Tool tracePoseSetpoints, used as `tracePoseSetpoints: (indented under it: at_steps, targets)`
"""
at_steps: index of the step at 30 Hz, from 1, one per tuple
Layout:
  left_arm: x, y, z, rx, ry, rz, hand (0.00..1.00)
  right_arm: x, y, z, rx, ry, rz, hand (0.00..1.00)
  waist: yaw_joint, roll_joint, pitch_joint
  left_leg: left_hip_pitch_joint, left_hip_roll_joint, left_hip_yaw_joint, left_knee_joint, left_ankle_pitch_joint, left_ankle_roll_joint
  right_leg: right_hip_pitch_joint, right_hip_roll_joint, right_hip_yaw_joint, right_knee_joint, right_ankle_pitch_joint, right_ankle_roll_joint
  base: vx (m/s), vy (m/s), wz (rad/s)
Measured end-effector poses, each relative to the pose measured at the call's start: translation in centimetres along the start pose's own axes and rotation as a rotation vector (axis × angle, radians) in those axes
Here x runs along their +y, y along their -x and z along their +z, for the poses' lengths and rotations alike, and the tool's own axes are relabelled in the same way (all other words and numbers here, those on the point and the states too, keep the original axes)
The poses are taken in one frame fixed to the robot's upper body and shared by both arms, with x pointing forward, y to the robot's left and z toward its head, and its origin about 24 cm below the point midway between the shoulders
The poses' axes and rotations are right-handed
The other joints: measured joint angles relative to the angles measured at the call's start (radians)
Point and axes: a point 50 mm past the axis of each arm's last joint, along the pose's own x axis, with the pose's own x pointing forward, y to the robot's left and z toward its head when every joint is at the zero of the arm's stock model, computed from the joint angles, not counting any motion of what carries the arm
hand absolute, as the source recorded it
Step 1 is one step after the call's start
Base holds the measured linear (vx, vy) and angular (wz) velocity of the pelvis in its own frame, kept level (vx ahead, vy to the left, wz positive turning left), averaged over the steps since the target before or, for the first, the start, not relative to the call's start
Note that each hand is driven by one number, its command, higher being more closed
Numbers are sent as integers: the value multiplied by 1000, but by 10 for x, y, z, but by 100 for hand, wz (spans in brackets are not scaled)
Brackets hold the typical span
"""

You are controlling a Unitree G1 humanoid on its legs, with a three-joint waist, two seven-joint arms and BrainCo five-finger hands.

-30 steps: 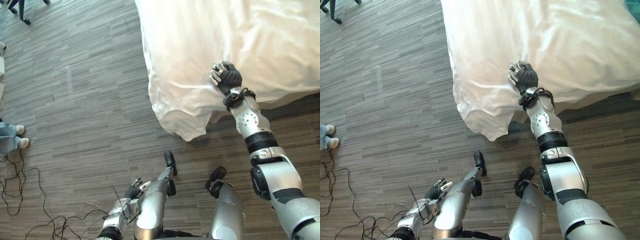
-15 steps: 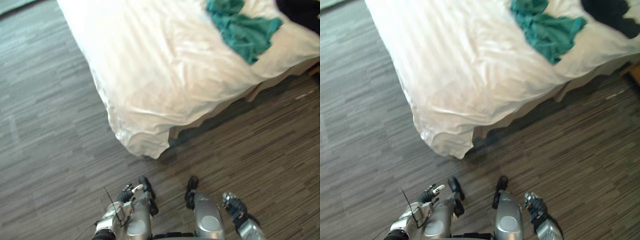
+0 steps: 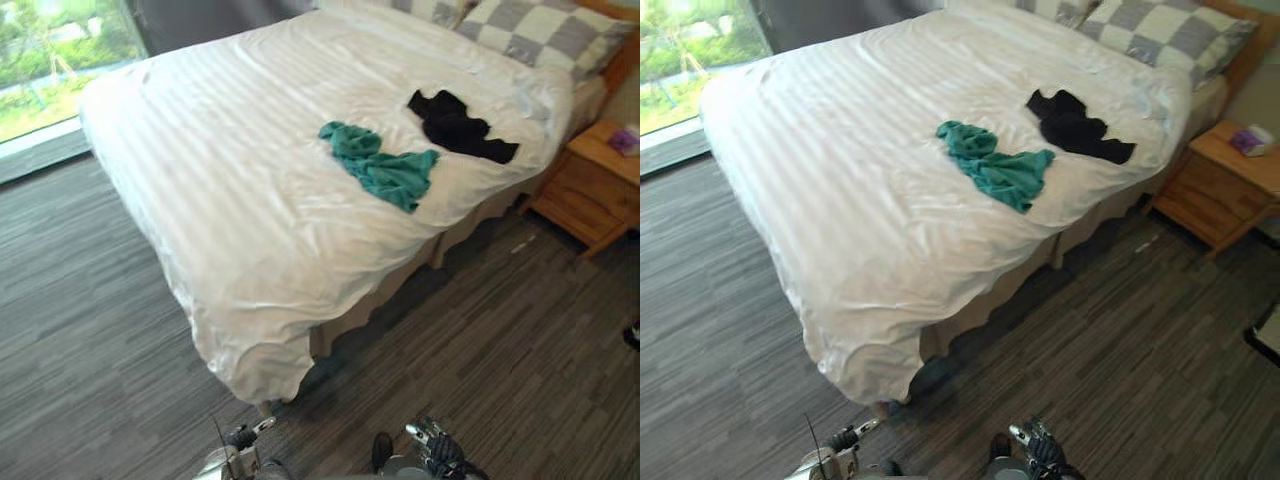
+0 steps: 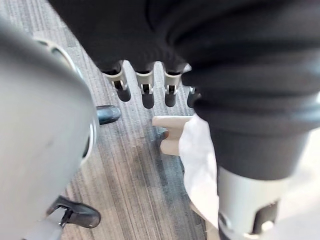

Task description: Tidy the bed and pick cloth on bed and put in laundry

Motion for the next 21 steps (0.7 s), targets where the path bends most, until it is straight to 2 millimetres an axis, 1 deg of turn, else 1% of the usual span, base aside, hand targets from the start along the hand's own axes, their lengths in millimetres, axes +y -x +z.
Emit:
tracePoseSetpoints:
  at_steps: [1, 2, 3, 4, 5, 6, 7, 8, 9, 10, 11, 12, 13, 14, 15, 16, 17, 18, 19, 20, 21]
  targets:
    - [-1, 1, -5, 1, 10, -3, 0, -3, -1, 5, -7, 15, -4, 0, 3, 23, -14, 22, -1, -98, -6, -54, -2, -26, 32, 78, 0, 2, 4, -56, 196, -204]
    - [-3, 1, -11, 22, 3, -10, 0, -5, -1, 9, -24, 31, -2, 0, -4, 41, -27, 43, 0, -152, -40, -105, -5, -55, 59, 130, -6, 7, 9, -44, 124, -183]
    - [-7, 1, -12, 28, -16, -22, 0, -7, 0, 11, -29, 37, -6, 0, -7, 51, -35, 50, 3, -150, -62, -139, -6, -69, 71, 144, -17, 17, 17, -67, 188, -141]
    - [-14, -1, -10, 34, -64, -55, 0, -10, 0, 10, -29, 40, -13, 0, -15, 49, -41, 57, -7, -109, -78, -166, -46, -75, 62, 173, -53, 57, 28, -67, 195, -124]
    - [-11, -2, -2, 22, -108, -55, 0, -7, 1, 6, -25, 33, -9, 0, -17, 21, -43, 62, -29, -58, -76, -162, -45, -98, 43, 187, -52, 92, 28, -62, 208, -114]
    - [-8, -2, -3, 28, -131, -48, 0, -7, 2, 1, -14, 30, -7, 0, -21, 13, -45, 68, -37, -36, -77, -163, -44, -105, 37, 197, -52, 109, 48, -27, 162, -120]
    - [-6, -2, -3, 38, -153, -43, 0, -4, 3, -3, -16, 14, -7, 0, -29, 2, -50, 89, -54, 8, -89, -164, -42, -119, 35, 211, -52, 128, 60, 3, 103, -94]
    - [-5, -2, -3, 39, -165, -42, 0, -4, 3, -2, -20, 18, -5, 0, -31, -6, -54, 100, -63, 28, -94, -164, -41, -125, 35, 215, -52, 135, 62, 18, 112, -118]
    - [-7, -3, -1, 42, -195, -46, 0, -4, 4, -4, -21, 13, -5, 0, -33, -3, -51, 113, -76, 67, -103, -164, -41, -138, 36, 216, -51, 156, 53, -7, 105, -107]
    - [-14, -4, 4, 32, -210, -56, 0, -2, 3, -2, -34, 9, 4, 0, -36, -11, -46, 124, -84, 107, -109, -163, -38, -148, 41, 176, -51, 185, 27, -21, 99, -101]
    - [-17, -4, 4, 30, -208, -61, 0, -1, 3, -1, -42, 7, 7, 0, -37, -7, -39, 128, -85, 132, -109, -162, -36, -154, 47, 145, -52, 200, 9, -44, 57, -104]
    - [-22, -5, 6, 25, -204, -71, 0, 4, 1, 1, -56, 5, 20, 0, -36, 7, -31, 127, -83, 188, -110, -150, -10, -172, 54, 39, -44, 209, -31, -33, -2, -96]
    - [-27, -4, 4, 25, -197, -80, 0, 6, -1, 11, -88, 20, 38, 0, -44, 22, -25, 132, -71, 225, -112, -160, 9, -213, 57, -97, 70, 95, -94, -26, -9, -92]
    - [-30, -4, 4, 24, -195, -87, 0, 5, -1, 17, -101, 36, 45, 0, -49, 35, -15, 143, -64, 243, -116, -164, 8, -255, 49, -150, 191, 38, -122, 13, 4, -64]
    - [-30, -4, 1, 29, -195, -81, 0, 5, -1, 18, -107, 53, 49, 0, -62, 43, -5, 167, -69, 250, -116, -164, 8, -297, 43, -208, 397, -27, -126, 44, 47, -54]
    - [-29, -4, 4, 16, -194, -76, 0, 4, -1, 15, -97, 64, 46, 0, -56, 26, -9, 179, -78, 244, -104, -164, 9, -293, 44, -223, 412, -23, -123, 46, 9, -88]
    - [-21, -4, 5, 16, -198, -57, 0, 9, -1, 10, -78, 95, 62, 0, -48, 11, -16, 171, -89, 217, -71, -148, 37, -265, 54, -198, 347, 3, -82, -10, -46, -95]
    - [-19, -4, 4, 23, -200, -52, 0, 11, -2, 8, -72, 100, 63, 0, -45, -5, -20, 152, -97, 207, -60, -143, 62, -246, 63, -173, 268, 29, -46, -33, -136, -100]
    - [-23, -3, 0, 33, -192, -59, 0, 8, -2, 15, -86, 115, 58, 0, -43, 42, -38, 141, -73, 197, -85, -154, 64, -253, 74, -165, 267, -15, -73, -19, -155, -66]
    - [-27, -3, -1, 30, -188, -68, 0, 4, -3, 24, -109, 128, 49, 0, -52, 58, -38, 151, -54, 191, -109, -204, 10, -293, 83, -197, 412, -131, -122, 52, -130, -74]
    - [-26, -3, 4, 16, -189, -59, 0, 5, -4, 23, -98, 122, 36, 0, -47, 15, -15, 167, -104, 213, -106, -194, 11, -311, 61, -182, 488, -201, -85, 14, -93, -77]
